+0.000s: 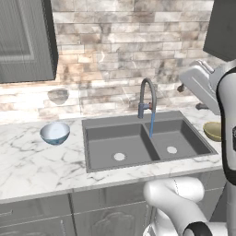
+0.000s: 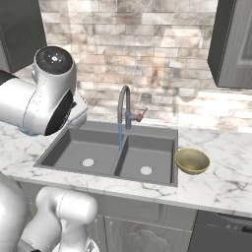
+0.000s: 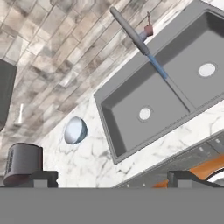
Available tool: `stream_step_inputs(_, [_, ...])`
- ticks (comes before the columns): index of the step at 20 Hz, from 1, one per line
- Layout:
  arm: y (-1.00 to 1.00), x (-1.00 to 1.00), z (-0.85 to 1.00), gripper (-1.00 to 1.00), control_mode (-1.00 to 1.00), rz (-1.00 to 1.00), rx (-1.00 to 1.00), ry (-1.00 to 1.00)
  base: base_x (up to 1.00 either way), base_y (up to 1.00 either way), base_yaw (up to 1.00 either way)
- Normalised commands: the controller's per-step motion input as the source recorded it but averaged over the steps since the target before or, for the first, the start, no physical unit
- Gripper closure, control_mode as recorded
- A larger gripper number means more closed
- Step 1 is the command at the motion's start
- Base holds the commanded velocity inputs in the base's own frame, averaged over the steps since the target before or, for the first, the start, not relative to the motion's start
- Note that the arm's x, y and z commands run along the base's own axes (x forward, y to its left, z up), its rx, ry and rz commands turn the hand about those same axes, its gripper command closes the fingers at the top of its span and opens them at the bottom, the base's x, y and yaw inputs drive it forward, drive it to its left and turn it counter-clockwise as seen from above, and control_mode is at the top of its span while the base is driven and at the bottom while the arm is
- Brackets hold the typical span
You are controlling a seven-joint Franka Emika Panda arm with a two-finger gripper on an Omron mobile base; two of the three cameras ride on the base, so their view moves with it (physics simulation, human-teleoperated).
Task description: Rinse each bowl for a few seconds and place them down in the sink or on the counter.
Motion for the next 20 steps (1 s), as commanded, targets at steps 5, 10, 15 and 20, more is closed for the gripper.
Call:
stream_step_inputs(5, [0.62, -0.03, -0.01, -1.0, -1.0, 0.0, -0.04, 0.01, 0.0, 0.0, 0.0])
stream_step_inputs(10, [0.6, -0.01, -0.03, -1.0, -1.0, -0.01, -0.02, 0.03, 0.0, 0.0, 0.0])
stream_step_inputs(15, [0.57, 0.0, -0.05, -1.0, -1.0, -0.02, 0.0, 0.03, 0.0, 0.0, 0.0])
stream_step_inputs(20, [0.36, -0.01, -0.01, -1.0, -1.0, -0.06, 0.06, 0.01, 0.0, 0.0, 0.0])
